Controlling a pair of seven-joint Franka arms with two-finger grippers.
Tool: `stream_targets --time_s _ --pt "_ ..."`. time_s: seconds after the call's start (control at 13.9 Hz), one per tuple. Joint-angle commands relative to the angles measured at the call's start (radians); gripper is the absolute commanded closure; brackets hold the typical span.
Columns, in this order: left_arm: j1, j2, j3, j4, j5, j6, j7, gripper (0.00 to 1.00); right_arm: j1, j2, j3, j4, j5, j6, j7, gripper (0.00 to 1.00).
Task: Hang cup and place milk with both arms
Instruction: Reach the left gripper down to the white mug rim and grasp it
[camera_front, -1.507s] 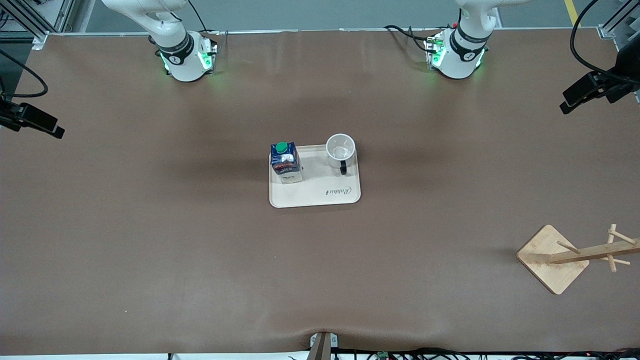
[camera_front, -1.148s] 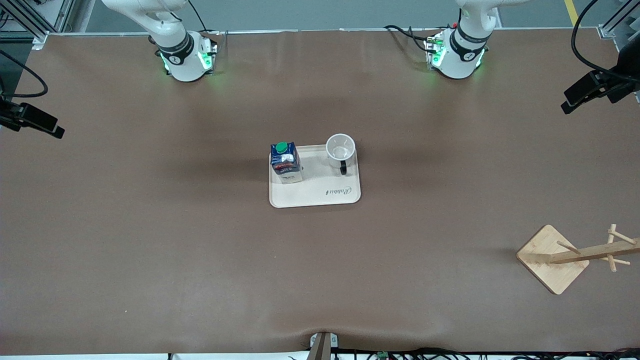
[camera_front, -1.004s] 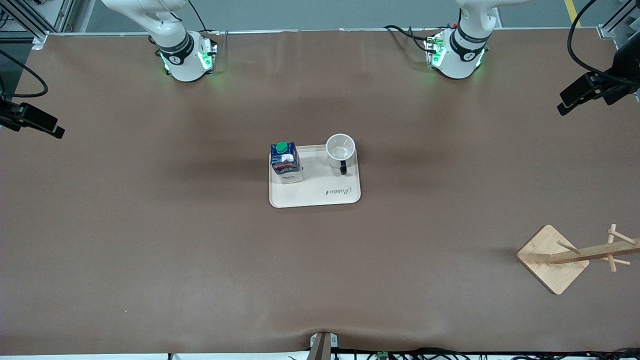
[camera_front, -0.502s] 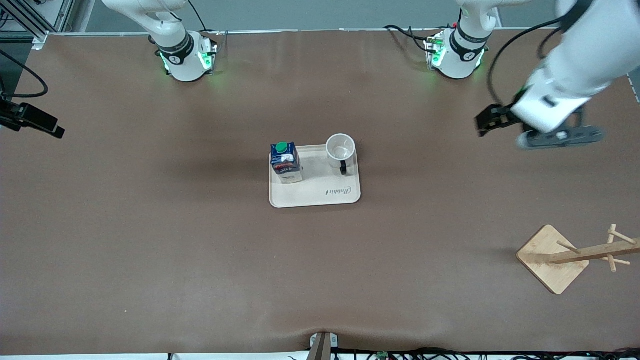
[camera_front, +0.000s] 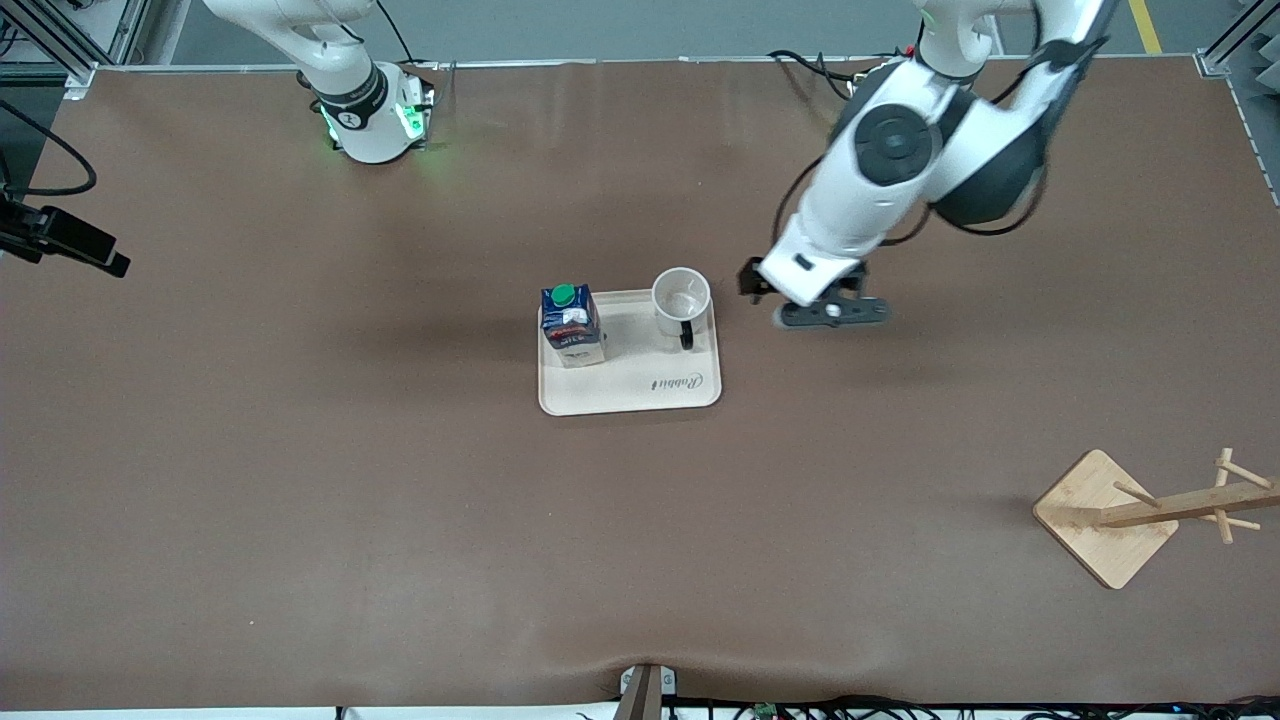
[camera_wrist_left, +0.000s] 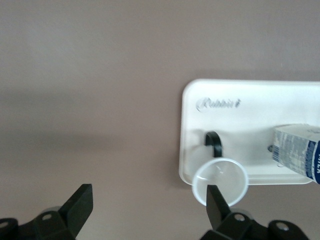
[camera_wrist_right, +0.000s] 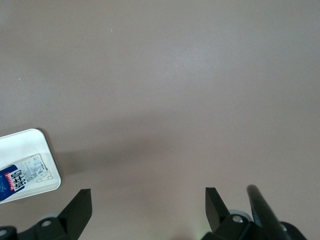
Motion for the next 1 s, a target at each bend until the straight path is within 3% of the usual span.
stream_targets --time_s 0.0,0.14,0.36,0.57,0.65,0.79,0.93 --pt "-0.085 0.070 -0.002 -0.080 0.051 0.157 -0.168 0.03 -0.024 -0.004 0.014 -0.001 0.019 -0.005 -0.014 0.00" --pt "-0.117 0.146 -0.001 -0.102 0.120 0.235 -0.215 0.20 -0.024 -0.004 0.015 -0.001 0.019 -0.005 -0.014 0.00" --pt "-0.139 0.242 -0.001 -0.101 0.201 0.304 -0.324 0.25 -0.024 -0.004 0.015 -0.001 0.019 -0.007 -0.014 0.00" --pt "-0.146 0.316 -0.002 -0.096 0.284 0.331 -0.410 0.37 -0.024 -0.004 0.014 -0.002 0.019 -0.007 -0.014 0.00" --pt "-0.159 0.328 -0.002 -0.096 0.292 0.342 -0.438 0.52 -0.024 -0.004 0.015 -0.002 0.019 -0.009 -0.014 0.00" --pt "-0.168 0.328 -0.001 -0.095 0.292 0.344 -0.466 1.00 -0.026 -0.004 0.014 -0.002 0.019 -0.013 -0.014 0.00" --pt "-0.162 0.325 0.002 -0.085 0.292 0.344 -0.466 1.00 -0.026 -0.004 0.014 -0.002 0.019 -0.013 -0.014 0.00"
